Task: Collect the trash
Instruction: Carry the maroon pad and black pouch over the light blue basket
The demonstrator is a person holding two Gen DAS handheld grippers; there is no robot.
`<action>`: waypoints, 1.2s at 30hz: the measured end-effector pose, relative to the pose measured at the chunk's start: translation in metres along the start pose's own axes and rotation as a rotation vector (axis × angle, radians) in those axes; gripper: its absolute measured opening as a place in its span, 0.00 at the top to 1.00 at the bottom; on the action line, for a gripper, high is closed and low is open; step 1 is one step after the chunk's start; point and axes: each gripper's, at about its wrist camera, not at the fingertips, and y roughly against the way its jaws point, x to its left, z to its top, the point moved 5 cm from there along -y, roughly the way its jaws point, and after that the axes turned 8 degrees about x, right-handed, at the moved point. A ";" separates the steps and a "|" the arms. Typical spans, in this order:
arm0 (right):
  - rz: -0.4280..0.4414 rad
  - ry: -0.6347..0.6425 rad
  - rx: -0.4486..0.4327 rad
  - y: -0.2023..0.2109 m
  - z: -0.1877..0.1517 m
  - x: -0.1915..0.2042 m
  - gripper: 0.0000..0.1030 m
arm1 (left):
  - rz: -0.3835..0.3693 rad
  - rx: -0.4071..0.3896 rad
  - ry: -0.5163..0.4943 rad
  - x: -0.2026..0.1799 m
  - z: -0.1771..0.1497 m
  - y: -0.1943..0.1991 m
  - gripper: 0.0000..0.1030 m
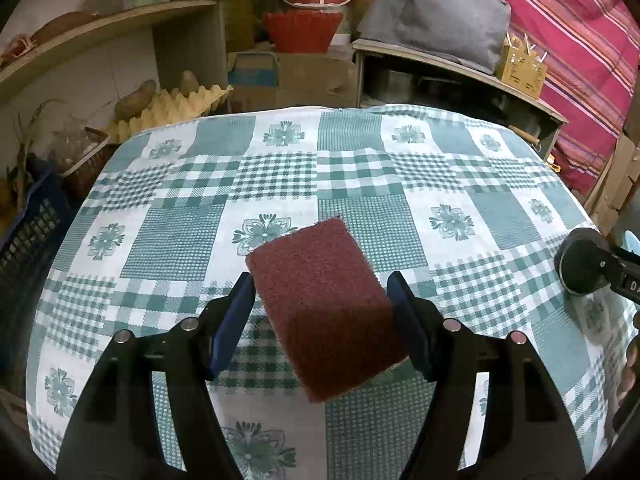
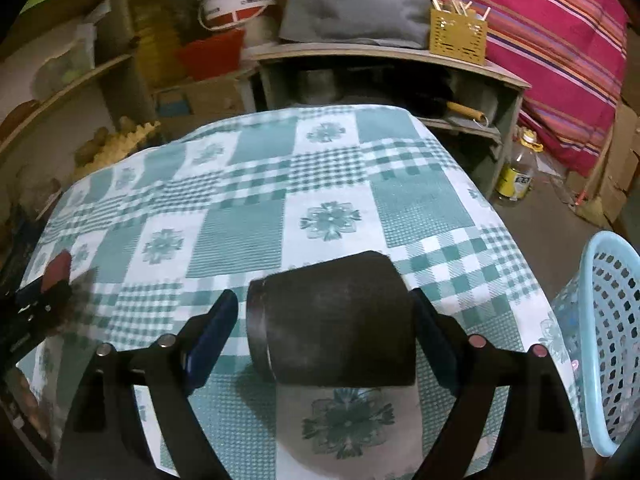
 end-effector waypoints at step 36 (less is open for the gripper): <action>-0.133 0.053 -0.246 0.137 -0.025 -0.145 0.30 | -0.118 -0.171 -0.235 -0.197 0.005 0.082 0.36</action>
